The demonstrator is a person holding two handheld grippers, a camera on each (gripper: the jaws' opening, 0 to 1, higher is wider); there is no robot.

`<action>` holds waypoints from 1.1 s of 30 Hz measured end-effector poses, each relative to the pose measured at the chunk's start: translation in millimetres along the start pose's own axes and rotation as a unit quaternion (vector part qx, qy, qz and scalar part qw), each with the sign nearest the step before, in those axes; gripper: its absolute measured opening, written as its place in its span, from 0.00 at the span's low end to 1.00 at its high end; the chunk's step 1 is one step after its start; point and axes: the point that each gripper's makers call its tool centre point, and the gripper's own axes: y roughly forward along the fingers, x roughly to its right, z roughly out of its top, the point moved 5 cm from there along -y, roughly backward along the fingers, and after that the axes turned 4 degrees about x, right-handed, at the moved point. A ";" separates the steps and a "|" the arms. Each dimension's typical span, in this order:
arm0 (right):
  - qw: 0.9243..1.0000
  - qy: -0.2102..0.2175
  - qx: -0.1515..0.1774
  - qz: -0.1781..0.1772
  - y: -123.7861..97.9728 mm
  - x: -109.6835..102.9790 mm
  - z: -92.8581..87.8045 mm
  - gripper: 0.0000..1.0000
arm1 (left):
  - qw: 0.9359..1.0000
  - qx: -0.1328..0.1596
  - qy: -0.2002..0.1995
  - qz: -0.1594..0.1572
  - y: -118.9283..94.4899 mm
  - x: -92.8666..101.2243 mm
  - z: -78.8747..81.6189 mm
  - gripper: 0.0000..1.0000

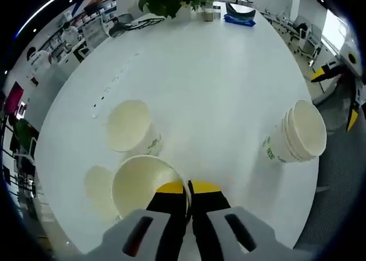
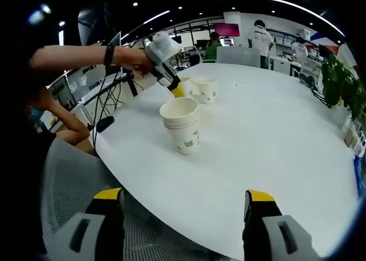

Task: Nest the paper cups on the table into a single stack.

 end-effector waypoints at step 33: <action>1.000 -0.011 0.005 -0.011 -3.3 -3.9 4.5 0.85 | 0.996 0.047 0.073 0.001 -74.0 58.8 51.6 0.00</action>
